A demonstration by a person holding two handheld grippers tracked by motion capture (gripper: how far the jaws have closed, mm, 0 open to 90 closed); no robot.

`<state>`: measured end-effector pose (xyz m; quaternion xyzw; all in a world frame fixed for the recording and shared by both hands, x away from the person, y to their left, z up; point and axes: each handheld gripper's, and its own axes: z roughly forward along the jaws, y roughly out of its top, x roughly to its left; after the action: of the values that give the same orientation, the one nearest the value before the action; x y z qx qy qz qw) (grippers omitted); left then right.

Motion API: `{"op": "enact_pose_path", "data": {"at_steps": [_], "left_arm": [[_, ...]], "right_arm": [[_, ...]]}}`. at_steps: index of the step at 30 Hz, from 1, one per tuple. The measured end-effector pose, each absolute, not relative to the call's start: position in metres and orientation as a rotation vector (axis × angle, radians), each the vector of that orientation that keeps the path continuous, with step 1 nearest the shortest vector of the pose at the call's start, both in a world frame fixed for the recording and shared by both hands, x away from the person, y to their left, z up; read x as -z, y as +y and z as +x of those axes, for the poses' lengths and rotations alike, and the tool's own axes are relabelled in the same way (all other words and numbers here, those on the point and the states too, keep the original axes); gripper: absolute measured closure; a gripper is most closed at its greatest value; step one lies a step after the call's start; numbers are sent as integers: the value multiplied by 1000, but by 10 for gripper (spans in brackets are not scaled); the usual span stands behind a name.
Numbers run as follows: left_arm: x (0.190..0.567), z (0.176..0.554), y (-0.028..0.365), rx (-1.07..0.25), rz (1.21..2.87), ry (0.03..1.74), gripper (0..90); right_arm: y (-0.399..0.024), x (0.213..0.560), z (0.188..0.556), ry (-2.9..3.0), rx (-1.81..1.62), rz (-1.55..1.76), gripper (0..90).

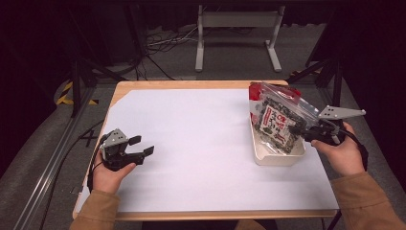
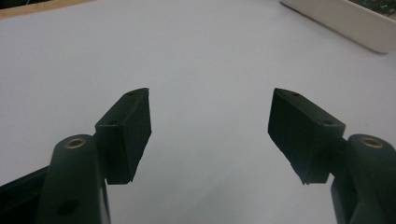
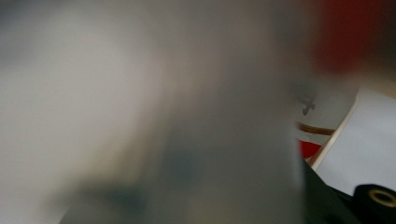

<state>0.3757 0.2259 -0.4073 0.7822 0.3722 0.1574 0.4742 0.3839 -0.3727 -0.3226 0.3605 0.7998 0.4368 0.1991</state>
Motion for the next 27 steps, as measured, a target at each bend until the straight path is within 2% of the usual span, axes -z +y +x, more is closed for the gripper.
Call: {"op": "enact_pose_path", "data": {"at_steps": [9, 10, 11, 13, 14, 15, 18, 27], "left_arm": [[407, 373, 231, -382, 1903, 926, 307], [407, 372, 232, -378, 1903, 924, 307], [407, 371, 232, -377, 1899, 925, 307], [406, 370, 232, -375, 1902, 924, 307], [406, 369, 232, -374, 1899, 923, 306], [405, 368, 231, -376, 1901, 917, 306], [403, 365, 230, -373, 1906, 907, 304], [397, 356, 229, -373, 1899, 872, 299]], "right_arm": [[-373, 318, 385, 2220, -1241, 1025, 737], [-374, 316, 384, 2203, -1260, 1032, 717], [-375, 314, 383, 2172, -1282, 1037, 642], [-375, 314, 382, 2158, -1287, 1042, 609], [-376, 313, 380, 2129, -1307, 1061, 512], [-377, 313, 379, 2109, -1316, 1072, 463], [-381, 311, 374, 2049, -1331, 1099, 381], [-385, 299, 350, 2001, -1322, 1061, 359]]}}
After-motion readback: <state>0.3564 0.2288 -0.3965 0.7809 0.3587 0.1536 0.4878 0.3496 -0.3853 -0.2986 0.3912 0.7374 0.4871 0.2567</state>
